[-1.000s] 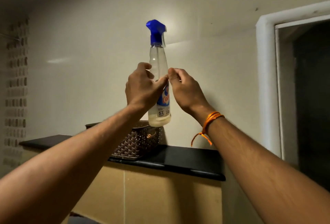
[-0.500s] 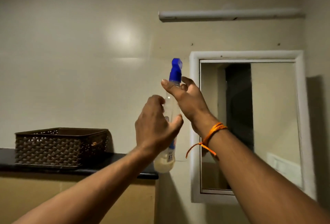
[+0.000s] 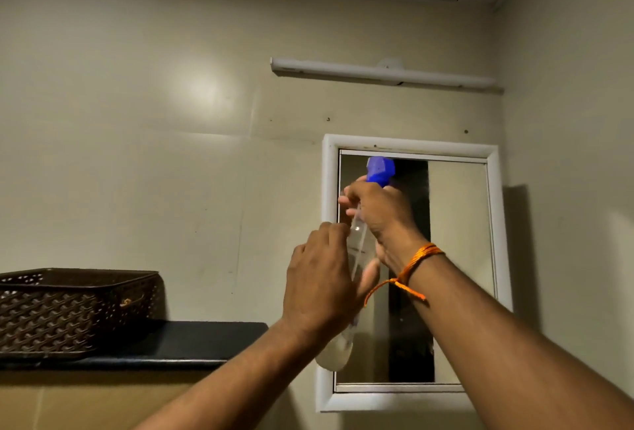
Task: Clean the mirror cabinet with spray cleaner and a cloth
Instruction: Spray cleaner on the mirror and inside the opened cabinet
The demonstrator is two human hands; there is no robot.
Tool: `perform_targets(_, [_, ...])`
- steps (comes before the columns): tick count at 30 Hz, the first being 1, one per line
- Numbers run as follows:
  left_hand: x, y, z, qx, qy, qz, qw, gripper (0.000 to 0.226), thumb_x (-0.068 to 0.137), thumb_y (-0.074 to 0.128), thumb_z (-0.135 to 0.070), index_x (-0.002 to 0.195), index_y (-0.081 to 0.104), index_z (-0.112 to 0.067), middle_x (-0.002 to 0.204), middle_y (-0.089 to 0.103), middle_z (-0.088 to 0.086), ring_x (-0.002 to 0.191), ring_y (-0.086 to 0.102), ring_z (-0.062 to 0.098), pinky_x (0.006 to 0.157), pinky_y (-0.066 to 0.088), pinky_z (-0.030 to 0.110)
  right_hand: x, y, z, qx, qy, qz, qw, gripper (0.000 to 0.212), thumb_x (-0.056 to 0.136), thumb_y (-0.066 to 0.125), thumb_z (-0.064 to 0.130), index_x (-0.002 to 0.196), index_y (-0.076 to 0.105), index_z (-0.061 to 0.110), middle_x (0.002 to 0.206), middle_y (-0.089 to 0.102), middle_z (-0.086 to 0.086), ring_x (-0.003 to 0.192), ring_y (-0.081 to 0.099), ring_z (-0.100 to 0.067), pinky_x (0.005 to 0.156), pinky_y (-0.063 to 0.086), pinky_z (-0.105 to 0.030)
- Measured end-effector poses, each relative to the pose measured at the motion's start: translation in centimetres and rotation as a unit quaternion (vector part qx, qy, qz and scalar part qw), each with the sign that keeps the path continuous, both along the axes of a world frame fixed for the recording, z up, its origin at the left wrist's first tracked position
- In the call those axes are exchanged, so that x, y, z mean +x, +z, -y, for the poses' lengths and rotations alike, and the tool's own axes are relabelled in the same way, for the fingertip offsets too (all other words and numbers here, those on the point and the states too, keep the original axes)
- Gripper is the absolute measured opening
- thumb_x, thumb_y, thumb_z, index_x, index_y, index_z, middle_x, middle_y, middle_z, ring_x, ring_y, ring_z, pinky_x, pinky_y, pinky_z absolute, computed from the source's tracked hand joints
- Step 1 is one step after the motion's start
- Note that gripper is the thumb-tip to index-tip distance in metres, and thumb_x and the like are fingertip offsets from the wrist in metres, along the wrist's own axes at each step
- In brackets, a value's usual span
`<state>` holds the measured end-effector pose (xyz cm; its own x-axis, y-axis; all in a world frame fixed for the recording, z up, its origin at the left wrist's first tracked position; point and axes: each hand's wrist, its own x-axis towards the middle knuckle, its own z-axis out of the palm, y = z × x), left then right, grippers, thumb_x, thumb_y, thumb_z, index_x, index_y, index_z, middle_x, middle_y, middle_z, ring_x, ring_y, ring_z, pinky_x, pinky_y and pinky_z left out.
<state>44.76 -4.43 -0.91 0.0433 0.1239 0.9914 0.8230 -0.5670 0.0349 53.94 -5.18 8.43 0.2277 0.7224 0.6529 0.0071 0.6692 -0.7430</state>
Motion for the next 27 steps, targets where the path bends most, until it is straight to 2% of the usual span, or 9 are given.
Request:
perform_targets(3, [-0.2, 0.8, -0.2, -0.042, -0.095, -0.003, 0.995, 0.05, 0.094, 0.024, -0.065, 0.107, 0.054, -0.029, 0.096, 0.055, -0.01, 0.082, 0.051, 0.007, 0.068, 0.049, 0.028, 1.2, 0.1, -0.1, 0.003, -0.001, 0.014, 1.0, 0.008, 0.085, 0.059, 0.013, 0.087, 0.066, 0.014, 0.089, 0.073, -0.014, 0.09, 0.073, -0.027, 0.085, 0.058, -0.04])
perform_targets(5, [-0.9, 1.6, -0.9, -0.045, -0.084, -0.017, 0.995, 0.051, 0.096, 0.021, -0.062, 0.115, 0.056, -0.029, 0.106, 0.058, -0.011, 0.094, 0.053, 0.005, 0.076, 0.049, 0.024, 1.9, 0.3, -0.1, 0.023, -0.012, 0.026, 0.999, 0.008, 0.089, 0.058, 0.013, 0.087, 0.065, 0.015, 0.083, 0.071, -0.011, 0.085, 0.073, -0.026, 0.075, 0.058, -0.033])
perform_targets(6, [-1.3, 1.8, -1.6, -0.047, -0.047, -0.045, 0.997, 0.049, 0.098, 0.024, -0.058, 0.124, 0.053, -0.029, 0.119, 0.057, -0.009, 0.107, 0.053, 0.008, 0.086, 0.048, 0.024, 2.3, 0.5, -0.1, 0.034, -0.021, 0.034, 0.999, 0.007, 0.09, 0.058, 0.013, 0.088, 0.064, 0.015, 0.081, 0.069, -0.009, 0.082, 0.073, -0.024, 0.071, 0.058, -0.03])
perform_targets(8, [-2.1, 1.9, -3.1, -0.079, 0.051, -0.149, 0.984, 0.054, 0.099, 0.033, -0.051, 0.146, 0.035, -0.025, 0.151, 0.038, -0.004, 0.138, 0.035, 0.014, 0.11, 0.031, 0.029, 3.0, 1.0, -0.1, 0.053, -0.036, 0.046, 0.997, 0.005, 0.09, 0.059, 0.013, 0.092, 0.064, 0.015, 0.081, 0.069, -0.008, 0.081, 0.073, -0.021, 0.068, 0.057, -0.026])
perform_targets(10, [-2.6, 1.5, -4.6, -0.116, 0.13, -0.255, 0.951, 0.068, 0.098, 0.039, -0.048, 0.154, 0.008, -0.024, 0.163, 0.006, -0.002, 0.149, 0.004, 0.016, 0.118, 0.004, 0.032, 3.6, 1.6, -0.2, 0.059, -0.039, 0.046, 0.996, 0.006, 0.09, 0.062, 0.017, 0.096, 0.064, 0.015, 0.085, 0.071, -0.008, 0.084, 0.073, -0.02, 0.073, 0.058, -0.029])
perform_targets(13, [-2.3, 0.6, -6.2, -0.158, 0.172, -0.3, 0.925, 0.075, 0.098, 0.038, -0.043, 0.154, -0.009, -0.024, 0.161, -0.014, 0.0, 0.147, -0.015, 0.016, 0.12, -0.005, 0.035, 4.8, 2.2, -0.7, 0.06, -0.055, 0.036, 0.996, 0.018, 0.089, 0.066, 0.023, 0.103, 0.065, 0.012, 0.094, 0.072, -0.011, 0.087, 0.071, -0.021, 0.079, 0.058, -0.032])
perform_targets(18, [-2.2, -0.6, -7.7, -0.195, 0.213, -0.284, 0.914, 0.08, 0.092, 0.041, -0.018, 0.142, -0.021, -0.022, 0.158, -0.023, 0.002, 0.145, -0.023, 0.019, 0.12, -0.006, 0.037, 6.5, 2.5, -1.4, 0.056, -0.089, 0.046, 0.993, 0.018, 0.092, 0.064, 0.022, 0.099, 0.067, 0.006, 0.083, 0.072, -0.01, 0.076, 0.069, -0.018, 0.067, 0.054, -0.022])
perform_targets(22, [-2.2, -1.0, -7.9, -0.202, 0.226, -0.292, 0.907, 0.087, 0.089, 0.046, -0.018, 0.14, -0.024, -0.022, 0.156, -0.028, 0.003, 0.144, -0.026, 0.021, 0.12, -0.007, 0.038, 7.3, 2.5, -1.4, 0.07, -0.129, 0.057, 0.988, 0.031, 0.089, 0.066, 0.039, 0.088, 0.069, 0.008, 0.077, 0.072, -0.004, 0.075, 0.07, -0.016, 0.067, 0.051, -0.023])
perform_targets(27, [-2.0, -1.0, -7.8, -0.208, 0.227, -0.286, 0.908, 0.091, 0.089, 0.05, -0.024, 0.14, -0.025, -0.021, 0.155, -0.029, 0.004, 0.143, -0.027, 0.023, 0.118, -0.009, 0.038, 8.5, 1.9, -1.3, 0.046, -0.144, 0.085, 0.985, 0.036, 0.09, 0.063, 0.046, 0.077, 0.068, 0.012, 0.078, 0.074, -0.007, 0.08, 0.071, -0.023, 0.085, 0.056, -0.04])
